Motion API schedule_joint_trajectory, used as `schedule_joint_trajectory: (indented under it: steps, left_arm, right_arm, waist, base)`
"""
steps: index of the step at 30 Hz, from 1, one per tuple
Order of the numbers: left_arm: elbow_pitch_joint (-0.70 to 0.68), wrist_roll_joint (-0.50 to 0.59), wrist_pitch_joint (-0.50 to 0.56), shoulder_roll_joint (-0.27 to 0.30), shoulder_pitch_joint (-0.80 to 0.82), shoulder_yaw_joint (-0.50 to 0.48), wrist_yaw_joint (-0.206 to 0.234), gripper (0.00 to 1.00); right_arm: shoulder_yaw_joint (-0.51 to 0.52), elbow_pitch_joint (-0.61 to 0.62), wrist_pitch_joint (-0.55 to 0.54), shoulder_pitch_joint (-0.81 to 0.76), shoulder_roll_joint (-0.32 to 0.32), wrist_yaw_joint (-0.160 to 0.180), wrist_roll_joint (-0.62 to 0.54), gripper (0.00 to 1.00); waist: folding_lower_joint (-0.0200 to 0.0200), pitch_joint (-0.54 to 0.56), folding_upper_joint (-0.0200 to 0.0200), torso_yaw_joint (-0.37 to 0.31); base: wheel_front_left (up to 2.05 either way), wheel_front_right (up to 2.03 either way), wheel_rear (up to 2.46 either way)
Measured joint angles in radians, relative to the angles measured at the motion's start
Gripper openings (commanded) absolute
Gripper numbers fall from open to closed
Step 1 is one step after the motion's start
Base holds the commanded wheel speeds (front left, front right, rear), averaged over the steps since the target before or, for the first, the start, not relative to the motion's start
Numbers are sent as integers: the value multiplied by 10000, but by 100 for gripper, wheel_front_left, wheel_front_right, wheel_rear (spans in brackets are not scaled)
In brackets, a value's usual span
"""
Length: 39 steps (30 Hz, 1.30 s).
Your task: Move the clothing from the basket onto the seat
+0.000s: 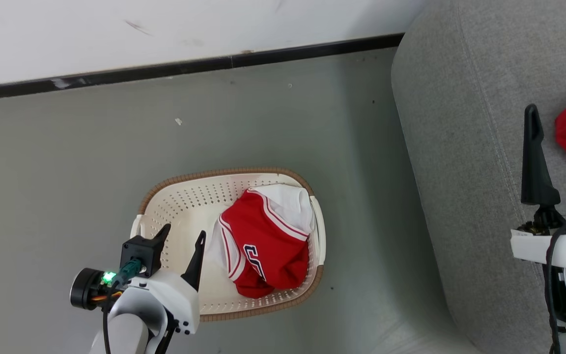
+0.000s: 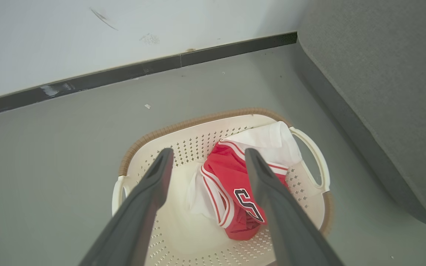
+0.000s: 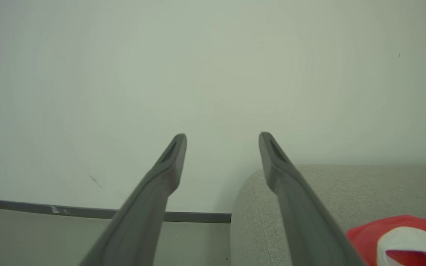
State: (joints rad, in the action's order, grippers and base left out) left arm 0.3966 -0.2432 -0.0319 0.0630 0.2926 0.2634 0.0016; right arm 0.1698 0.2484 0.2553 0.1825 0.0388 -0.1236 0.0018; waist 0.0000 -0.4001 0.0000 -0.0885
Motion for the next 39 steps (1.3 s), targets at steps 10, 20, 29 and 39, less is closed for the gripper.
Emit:
schedule_joint_trajectory:
  steps: [10, 20, 29, 39]
  left_arm:
    - [594, -15, 4, -121, 868, 98, 19, 100]
    - [1310, -17, -6, -180, 1683, 173, 46, 100]
    - [1787, -144, -150, -221, 2285, 251, 46, 100]
    - [2422, -291, -272, -226, 2917, 244, 46, 100]
  right_arm:
    - [-194, 150, 0, 999, 8, 0, 165, 100]
    - [-443, 107, 0, 2393, 29, 0, 73, 100]
    - [-911, -291, 0, 3567, 42, 0, 75, 100]
    - [-1066, -418, 0, 4482, 54, 0, 209, 100]
  waist:
    - [0, -1121, 0, -282]
    - [0, -2297, 0, -679]
    - [0, -3195, 0, -1039]
    - [0, -4007, 0, -1428]
  base:
    - [0, 0, 0]
    - [0, 0, 0]
    - [0, 0, 0]
    - [0, 0, 0]
